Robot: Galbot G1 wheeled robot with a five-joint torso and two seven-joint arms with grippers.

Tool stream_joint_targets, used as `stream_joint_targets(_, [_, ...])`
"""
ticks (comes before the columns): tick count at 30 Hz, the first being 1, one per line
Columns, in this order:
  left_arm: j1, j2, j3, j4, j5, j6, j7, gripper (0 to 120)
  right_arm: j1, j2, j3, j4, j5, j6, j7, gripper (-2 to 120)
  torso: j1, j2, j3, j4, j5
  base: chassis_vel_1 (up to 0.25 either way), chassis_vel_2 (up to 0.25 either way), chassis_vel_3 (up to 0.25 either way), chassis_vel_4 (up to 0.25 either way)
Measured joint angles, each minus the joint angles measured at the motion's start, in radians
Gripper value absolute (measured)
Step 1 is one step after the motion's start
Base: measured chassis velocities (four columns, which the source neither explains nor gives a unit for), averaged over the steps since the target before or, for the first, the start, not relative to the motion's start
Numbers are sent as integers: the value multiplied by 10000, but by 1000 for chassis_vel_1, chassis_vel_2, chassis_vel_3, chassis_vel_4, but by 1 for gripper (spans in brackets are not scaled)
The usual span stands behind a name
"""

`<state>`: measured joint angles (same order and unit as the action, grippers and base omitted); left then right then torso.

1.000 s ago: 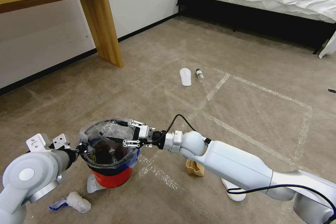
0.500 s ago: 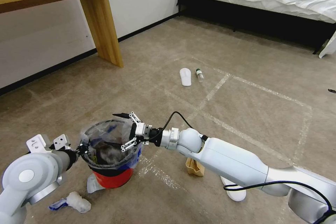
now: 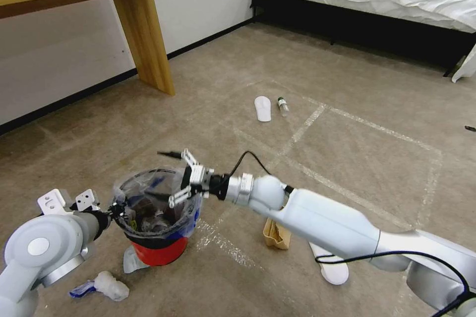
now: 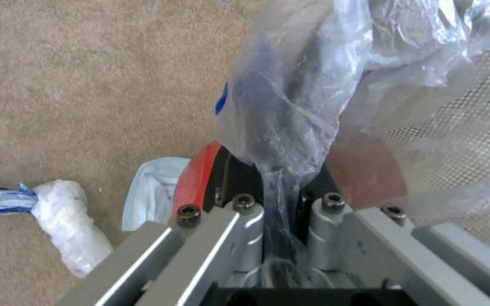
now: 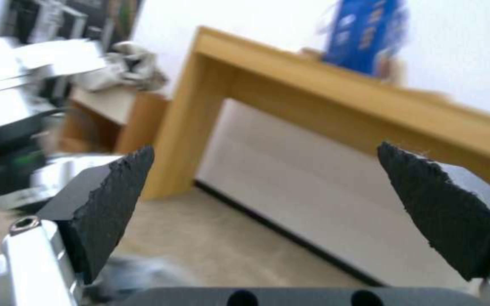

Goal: Pick up the trash bin and place the garbage on the floor into it.

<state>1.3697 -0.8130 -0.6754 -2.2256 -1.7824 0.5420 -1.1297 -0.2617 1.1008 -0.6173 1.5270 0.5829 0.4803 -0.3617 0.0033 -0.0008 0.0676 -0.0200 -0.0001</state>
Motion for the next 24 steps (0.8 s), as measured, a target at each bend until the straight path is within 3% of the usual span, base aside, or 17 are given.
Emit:
stream_joint_targets(6, [58,32,-82,4,-32,4,6,4,-229,-909,1545,375,234,-182,450,100,1,0,0,-5,1,0,0,0,0])
stream_joint_targets(8, [53,12,-105,39,-29,13,31,4,-608,-1310,2192,459,265,-223,1080,100,0,0,-1,-5,2,0,0,0,0])
stream_joint_targets(14, [38,0,-117,15,-44,-23,40,4,-1142,-1647,2934,477,271,-278,1430,100,1,0,-1,-4,2,0,0,0,0])
stream_joint_targets(24, [201,-113,-305,-137,-3,-53,34,4,-2272,-2055,3913,-171,-320,-1130,2425,100,0,0,-1,-3,1,0,0,0,0])
